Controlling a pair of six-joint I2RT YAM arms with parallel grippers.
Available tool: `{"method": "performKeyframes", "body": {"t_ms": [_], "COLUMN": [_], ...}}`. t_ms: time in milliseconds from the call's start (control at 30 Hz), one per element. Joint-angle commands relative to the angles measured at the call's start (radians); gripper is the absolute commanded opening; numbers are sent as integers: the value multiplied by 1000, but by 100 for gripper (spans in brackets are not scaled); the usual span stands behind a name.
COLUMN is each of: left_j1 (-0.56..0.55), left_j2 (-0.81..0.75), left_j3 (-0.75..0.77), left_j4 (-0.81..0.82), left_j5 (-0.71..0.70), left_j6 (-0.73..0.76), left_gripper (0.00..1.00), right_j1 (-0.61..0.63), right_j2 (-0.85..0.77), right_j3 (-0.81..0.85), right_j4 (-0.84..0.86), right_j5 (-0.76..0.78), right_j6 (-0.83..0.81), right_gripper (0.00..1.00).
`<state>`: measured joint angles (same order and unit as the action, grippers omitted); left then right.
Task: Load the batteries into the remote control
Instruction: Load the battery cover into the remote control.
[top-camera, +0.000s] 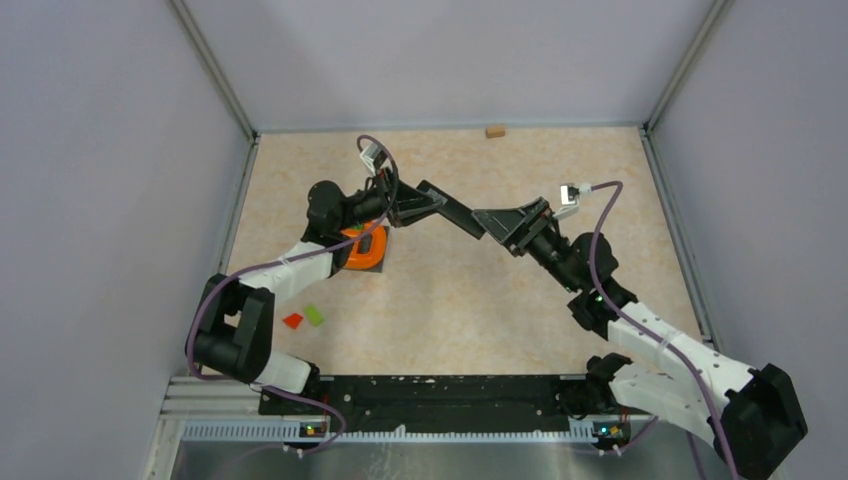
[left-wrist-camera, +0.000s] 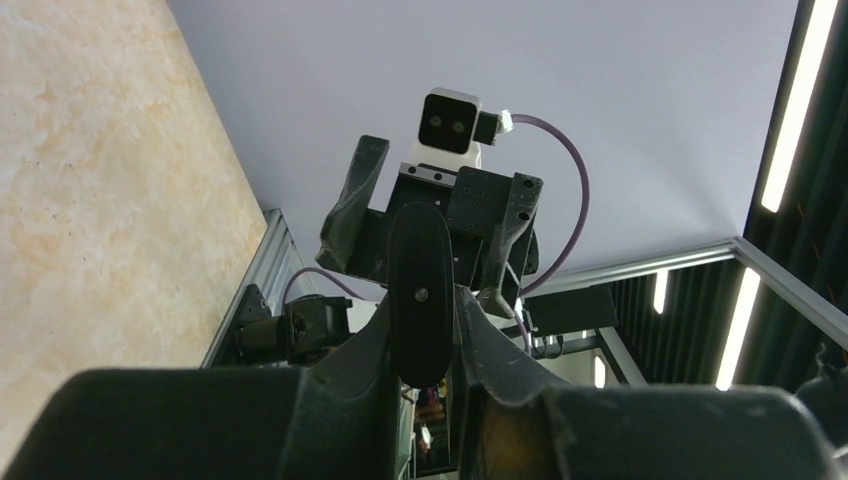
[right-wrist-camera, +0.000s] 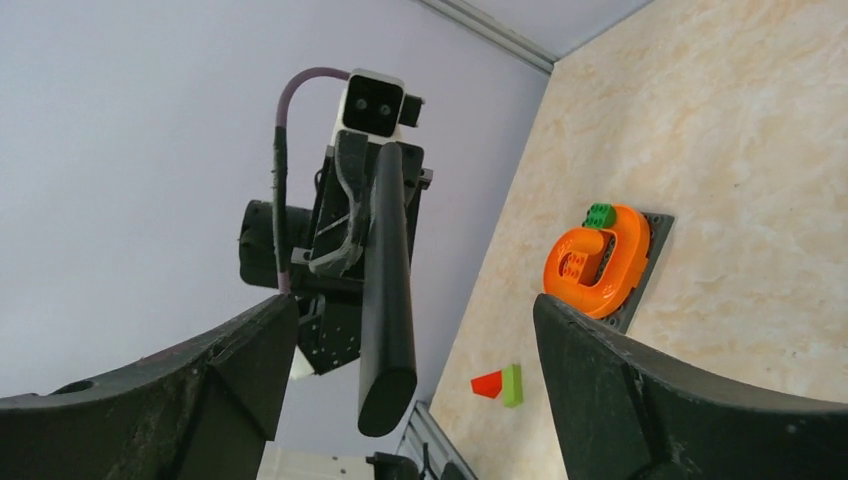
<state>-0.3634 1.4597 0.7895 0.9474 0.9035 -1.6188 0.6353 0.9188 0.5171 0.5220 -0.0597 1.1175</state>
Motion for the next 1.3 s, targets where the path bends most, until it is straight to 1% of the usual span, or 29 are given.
{"method": "performKeyframes", "body": {"t_ms": [0, 33, 100, 233, 333, 467, 567, 667, 767, 900, 1000, 1100, 1167, 1267], "left_j1": [5, 7, 7, 8, 7, 1, -12, -39, -54, -52, -44, -27, -19, -17], "left_j2": [-13, -11, -13, -11, -13, -16, -14, -9, -3, 0, 1, 3, 9, 19], "left_j3": [49, 53, 58, 67, 69, 54, 46, 48, 53, 70, 96, 115, 121, 133], "left_j4": [47, 46, 47, 74, 89, 140, 171, 176, 157, 90, 31, -30, -30, -19], "left_j5": [56, 63, 69, 82, 93, 101, 100, 96, 97, 102, 108, 111, 122, 166], "left_j6": [27, 29, 27, 2, -2, -20, -29, -16, 5, 54, 107, 162, 178, 186], "left_gripper": [0, 0, 0, 0, 0, 0, 0, 0, 0, 0, 0, 0, 0, 0], "right_j1": [-8, -8, -8, -8, -8, -8, -6, 5, 6, 0, -22, -43, -50, -54], "right_j2": [-30, -26, -15, 13, 41, 114, 182, 226, 227, 186, 132, 65, 23, -6], "right_j3": [14, 17, 22, 24, 18, 18, 43, 65, 83, 141, 162, 161, 162, 200], "right_j4": [-2, -1, -2, -23, 10, 63, 96, 117, 109, -23, -112, -177, -202, -287], "right_j5": [-75, -91, -121, -125, -120, -111, -134, -134, -134, -141, -162, -194, -223, -279], "right_j6": [-66, -74, -83, -71, -53, -40, -41, -59, -88, -173, -218, -256, -294, -383], "right_gripper": [87, 84, 77, 56, 41, 31, 27, 27, 28, 36, 45, 61, 71, 78]}}
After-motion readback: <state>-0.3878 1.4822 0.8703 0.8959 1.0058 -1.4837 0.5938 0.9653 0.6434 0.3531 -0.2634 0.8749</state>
